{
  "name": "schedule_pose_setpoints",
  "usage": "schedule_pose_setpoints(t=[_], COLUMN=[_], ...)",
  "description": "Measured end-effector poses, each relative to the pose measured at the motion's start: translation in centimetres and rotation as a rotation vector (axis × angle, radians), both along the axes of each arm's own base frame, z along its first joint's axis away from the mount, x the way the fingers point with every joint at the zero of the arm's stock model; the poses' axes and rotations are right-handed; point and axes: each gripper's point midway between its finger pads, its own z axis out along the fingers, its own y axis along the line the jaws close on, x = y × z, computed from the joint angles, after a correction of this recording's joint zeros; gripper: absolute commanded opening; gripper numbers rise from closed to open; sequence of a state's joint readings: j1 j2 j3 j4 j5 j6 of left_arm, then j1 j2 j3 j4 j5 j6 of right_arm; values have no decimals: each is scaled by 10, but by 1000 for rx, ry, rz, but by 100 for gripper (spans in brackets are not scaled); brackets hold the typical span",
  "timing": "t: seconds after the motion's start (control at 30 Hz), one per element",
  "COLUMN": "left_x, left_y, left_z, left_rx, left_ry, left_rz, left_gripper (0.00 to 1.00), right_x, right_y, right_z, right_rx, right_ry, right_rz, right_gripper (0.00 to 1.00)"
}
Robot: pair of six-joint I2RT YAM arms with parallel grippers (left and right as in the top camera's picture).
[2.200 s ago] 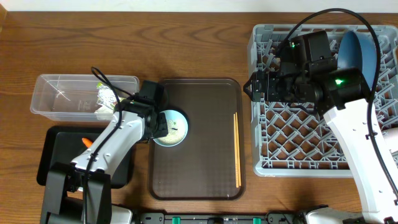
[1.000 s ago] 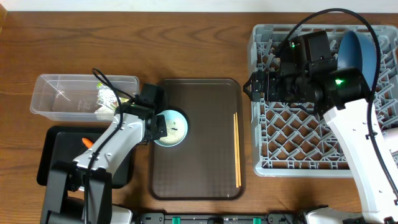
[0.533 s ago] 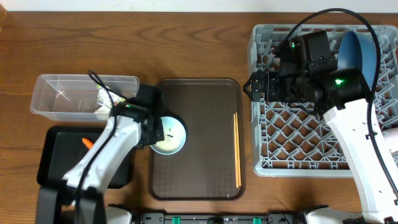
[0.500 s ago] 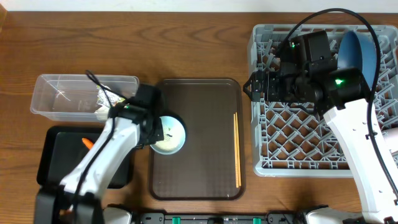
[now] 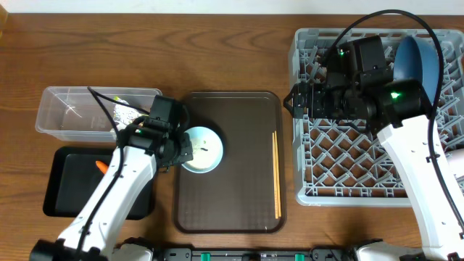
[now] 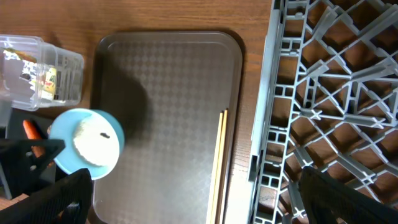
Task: Sort waste into correct bins and load items into the dishwasher rack
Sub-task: 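Lift the rice bowl and carry it left over the black tray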
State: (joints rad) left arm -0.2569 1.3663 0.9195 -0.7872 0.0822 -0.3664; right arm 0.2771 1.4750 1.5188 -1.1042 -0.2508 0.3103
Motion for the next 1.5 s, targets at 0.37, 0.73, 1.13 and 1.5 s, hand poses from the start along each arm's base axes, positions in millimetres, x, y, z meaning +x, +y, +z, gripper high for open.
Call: schedule_pose_setpoints(t=[0.37,0.73,1.13,1.5], left_x=[9,10,17,10], left_y=[-39,-52,-54,-52], left_z=[-41,-59,-57,-75], left_rx=[-122,-138,-149,-129], left_ry=[80,115,87,147], left_rz=[-72,-108,-105,-101], left_gripper=[6,25,25,6], right_x=[0,0,0,0], right_y=[0,0,0,0], right_z=[0,0,0,0], right_rx=[0,0,0,0], right_ry=[1,0,-1,0], right_rz=[0,0,0,0], right_gripper=[99,99,99,99])
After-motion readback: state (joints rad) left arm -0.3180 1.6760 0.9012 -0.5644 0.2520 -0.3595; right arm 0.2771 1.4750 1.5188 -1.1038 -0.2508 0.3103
